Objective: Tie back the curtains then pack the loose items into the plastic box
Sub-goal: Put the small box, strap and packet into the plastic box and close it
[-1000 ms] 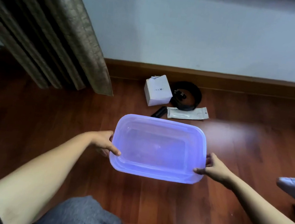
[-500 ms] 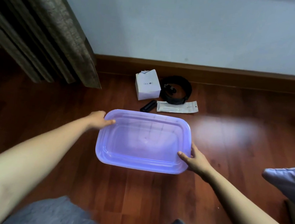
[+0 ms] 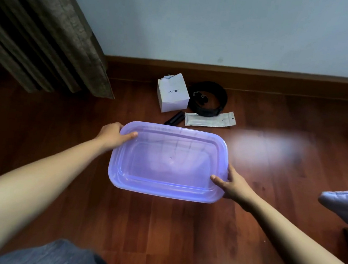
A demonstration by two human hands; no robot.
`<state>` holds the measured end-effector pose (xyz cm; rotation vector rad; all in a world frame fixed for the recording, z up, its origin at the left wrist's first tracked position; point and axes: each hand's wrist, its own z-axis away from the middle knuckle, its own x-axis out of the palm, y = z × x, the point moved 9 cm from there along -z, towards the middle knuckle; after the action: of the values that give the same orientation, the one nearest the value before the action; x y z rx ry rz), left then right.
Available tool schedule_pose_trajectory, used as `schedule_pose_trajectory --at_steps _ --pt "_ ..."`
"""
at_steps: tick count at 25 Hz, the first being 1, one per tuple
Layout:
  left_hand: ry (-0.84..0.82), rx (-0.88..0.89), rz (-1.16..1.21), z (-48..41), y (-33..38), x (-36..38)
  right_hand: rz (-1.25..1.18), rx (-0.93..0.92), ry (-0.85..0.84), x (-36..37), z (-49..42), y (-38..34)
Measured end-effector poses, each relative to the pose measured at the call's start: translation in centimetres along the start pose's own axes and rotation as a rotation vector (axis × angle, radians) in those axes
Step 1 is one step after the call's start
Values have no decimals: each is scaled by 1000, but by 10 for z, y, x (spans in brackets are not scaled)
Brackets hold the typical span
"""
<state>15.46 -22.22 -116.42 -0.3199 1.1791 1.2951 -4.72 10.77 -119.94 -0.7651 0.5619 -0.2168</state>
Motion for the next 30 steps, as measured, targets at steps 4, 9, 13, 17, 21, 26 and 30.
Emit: schedule_pose_trajectory --at_steps 4,9,13,17,21,26,30 --pt "-51 -25 -45 -3 -5 -5 -14 6 -8 -2 -2 0" --pt "-83 16 -87 -7 13 -12 25 15 37 -3 2 3" --pt "-27 -14 -162 -5 6 -10 -19 -59 107 -11 7 -10" --pt "58 0 -90 2 17 -25 -329 -137 273 -34 14 -32" --pt "163 146 138 6 59 -46 -860 -33 267 -67 12 -30" --pt "-114 344 -187 -4 72 19 -1303 -60 420 -82 34 34" --pt "-231 409 -480 5 66 61 -1448 -57 593 -68 52 88"
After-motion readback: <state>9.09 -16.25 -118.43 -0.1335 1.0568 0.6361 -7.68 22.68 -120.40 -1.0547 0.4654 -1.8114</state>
